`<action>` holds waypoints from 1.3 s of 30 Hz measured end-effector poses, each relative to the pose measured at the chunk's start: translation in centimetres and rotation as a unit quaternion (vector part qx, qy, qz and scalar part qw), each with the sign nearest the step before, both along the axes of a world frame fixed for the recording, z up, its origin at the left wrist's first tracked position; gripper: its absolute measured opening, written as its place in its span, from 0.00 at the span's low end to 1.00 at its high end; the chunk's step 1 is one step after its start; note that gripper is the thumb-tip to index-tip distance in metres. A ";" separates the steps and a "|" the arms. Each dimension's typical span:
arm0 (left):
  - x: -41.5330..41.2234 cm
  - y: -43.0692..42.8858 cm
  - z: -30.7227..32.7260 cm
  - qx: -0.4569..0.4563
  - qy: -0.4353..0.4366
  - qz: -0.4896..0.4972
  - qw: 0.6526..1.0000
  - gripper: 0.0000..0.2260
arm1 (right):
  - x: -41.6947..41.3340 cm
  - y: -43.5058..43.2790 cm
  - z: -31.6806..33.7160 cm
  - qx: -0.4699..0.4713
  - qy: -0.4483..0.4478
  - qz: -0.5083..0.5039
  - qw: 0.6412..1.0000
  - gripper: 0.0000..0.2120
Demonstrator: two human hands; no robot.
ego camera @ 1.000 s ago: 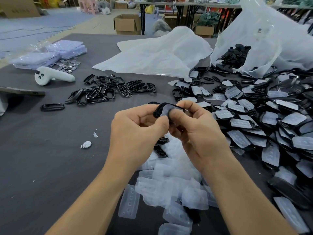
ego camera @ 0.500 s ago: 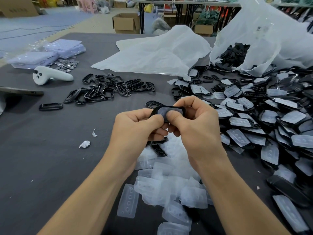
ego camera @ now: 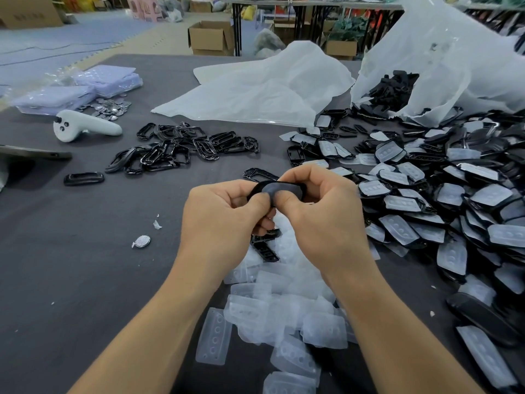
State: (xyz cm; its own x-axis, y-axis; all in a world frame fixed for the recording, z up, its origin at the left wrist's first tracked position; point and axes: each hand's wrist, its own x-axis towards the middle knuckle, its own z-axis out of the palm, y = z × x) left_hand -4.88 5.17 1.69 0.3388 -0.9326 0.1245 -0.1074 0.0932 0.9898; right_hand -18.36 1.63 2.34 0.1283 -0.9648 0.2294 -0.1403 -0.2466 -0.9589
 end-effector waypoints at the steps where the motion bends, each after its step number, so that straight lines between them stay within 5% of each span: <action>1: 0.0 0.0 -0.1 -0.007 -0.018 0.007 1.000 0.11 | -0.1 -0.1 0.0 -0.002 0.005 -0.002 1.000 0.07; 8: -0.5 0.5 0.0 -0.029 -0.077 0.047 0.995 0.08 | -0.2 -0.3 0.2 0.026 -0.016 0.015 0.999 0.09; 11: -0.5 0.6 0.4 -0.051 -0.009 -0.006 0.999 0.09 | -0.5 -0.5 0.4 0.120 -0.120 0.059 0.984 0.08; 15: 0.2 0.6 0.8 -0.071 0.053 -0.087 0.992 0.15 | -1.3 -0.8 0.7 0.319 -0.310 0.178 0.878 0.05; 18: 0.1 0.6 1.0 -0.070 0.042 -0.105 0.991 0.21 | -1.1 -0.6 0.6 0.376 -0.338 0.228 0.832 0.05; 25: -1.4 1.7 1.4 -0.116 -0.078 -0.017 0.990 0.15 | -0.4 0.3 0.3 0.443 -0.452 0.327 0.702 0.08; 33: -3.3 2.4 2.1 -0.057 -0.284 0.088 0.953 0.13 | 0.3 0.5 -0.5 0.440 -0.435 0.317 0.719 0.14; 39: -3.4 2.2 2.2 -0.034 -0.358 0.120 0.925 0.21 | 0.4 0.4 -0.7 0.439 -0.412 0.289 0.745 0.16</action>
